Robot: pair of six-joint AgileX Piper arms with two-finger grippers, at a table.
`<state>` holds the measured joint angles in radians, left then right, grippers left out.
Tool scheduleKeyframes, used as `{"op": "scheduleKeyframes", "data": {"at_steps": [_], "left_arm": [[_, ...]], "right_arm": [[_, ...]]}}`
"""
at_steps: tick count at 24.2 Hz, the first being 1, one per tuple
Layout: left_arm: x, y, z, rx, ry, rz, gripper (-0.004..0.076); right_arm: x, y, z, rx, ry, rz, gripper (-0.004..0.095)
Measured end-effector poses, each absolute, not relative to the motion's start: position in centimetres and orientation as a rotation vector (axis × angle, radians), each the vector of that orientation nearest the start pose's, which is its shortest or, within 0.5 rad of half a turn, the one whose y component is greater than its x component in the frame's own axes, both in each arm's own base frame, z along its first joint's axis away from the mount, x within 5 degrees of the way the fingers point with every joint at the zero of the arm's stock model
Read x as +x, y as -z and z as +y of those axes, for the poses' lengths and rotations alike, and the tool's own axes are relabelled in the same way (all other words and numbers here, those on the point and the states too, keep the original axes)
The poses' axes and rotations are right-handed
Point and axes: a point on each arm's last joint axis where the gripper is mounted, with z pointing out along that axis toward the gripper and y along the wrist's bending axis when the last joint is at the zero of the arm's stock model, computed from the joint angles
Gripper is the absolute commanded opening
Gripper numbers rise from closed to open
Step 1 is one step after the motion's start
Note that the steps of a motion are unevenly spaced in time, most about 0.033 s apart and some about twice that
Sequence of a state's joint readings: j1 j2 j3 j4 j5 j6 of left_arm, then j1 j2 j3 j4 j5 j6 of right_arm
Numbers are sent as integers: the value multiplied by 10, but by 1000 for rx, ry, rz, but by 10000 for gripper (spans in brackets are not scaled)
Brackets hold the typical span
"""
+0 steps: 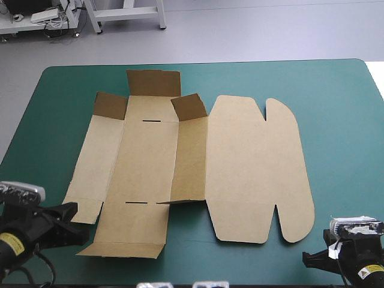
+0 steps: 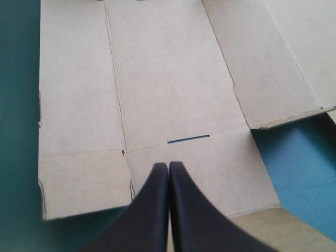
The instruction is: Fold the box
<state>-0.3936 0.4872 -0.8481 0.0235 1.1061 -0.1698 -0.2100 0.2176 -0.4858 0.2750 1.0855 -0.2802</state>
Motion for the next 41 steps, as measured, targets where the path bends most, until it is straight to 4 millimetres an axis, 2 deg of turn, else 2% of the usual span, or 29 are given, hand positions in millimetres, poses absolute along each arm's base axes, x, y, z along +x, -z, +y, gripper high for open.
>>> {"op": "scheduleKeyframes", "data": {"at_steps": [3,7,12,15,16,20,21,22,23,24,25,28,32,37,39,41], "left_arm": [[75,-372,-29,310,240,2256,-8],[107,-375,-42,348,218,2284,-8],[152,-368,-57,350,172,2301,-8],[183,-359,-53,288,116,2346,-7],[202,-354,-42,210,71,2370,-5],[228,-347,-6,64,21,2413,-5],[236,-343,17,-28,47,2430,-5],[238,-339,30,-88,60,2438,-5],[240,-332,54,-187,119,2451,-5],[241,-329,63,-225,161,2452,-5],[240,-320,84,-282,249,2475,-5],[242,-298,116,-359,464,2492,-6],[248,-270,132,-400,590,2561,-5],[250,-263,133,-400,623,2578,4],[249,-263,132,-350,630,2595,48],[247,-263,131,-317,633,2615,146]], "right_arm": [[31,-272,16,-57,-87,2261,-13],[31,-272,16,-57,-87,2261,-13],[31,-272,16,-57,-87,2261,-13],[31,-272,16,-57,-87,2261,-13],[31,-272,16,-57,-87,2261,-13],[31,-272,16,-57,-87,2261,-13],[31,-272,16,-57,-87,2261,-13],[31,-272,16,-57,-87,2261,-13],[31,-272,16,-57,-87,2261,-13],[31,-272,16,-57,-87,2261,-13],[31,-272,16,-57,-87,2261,-13],[31,-272,16,-57,-87,2261,-13],[31,-272,16,-57,-87,2261,-13],[31,-272,16,-57,-87,2261,-13],[31,-272,16,-57,-87,2261,-13],[31,-272,16,-57,-87,2261,-13]]}}
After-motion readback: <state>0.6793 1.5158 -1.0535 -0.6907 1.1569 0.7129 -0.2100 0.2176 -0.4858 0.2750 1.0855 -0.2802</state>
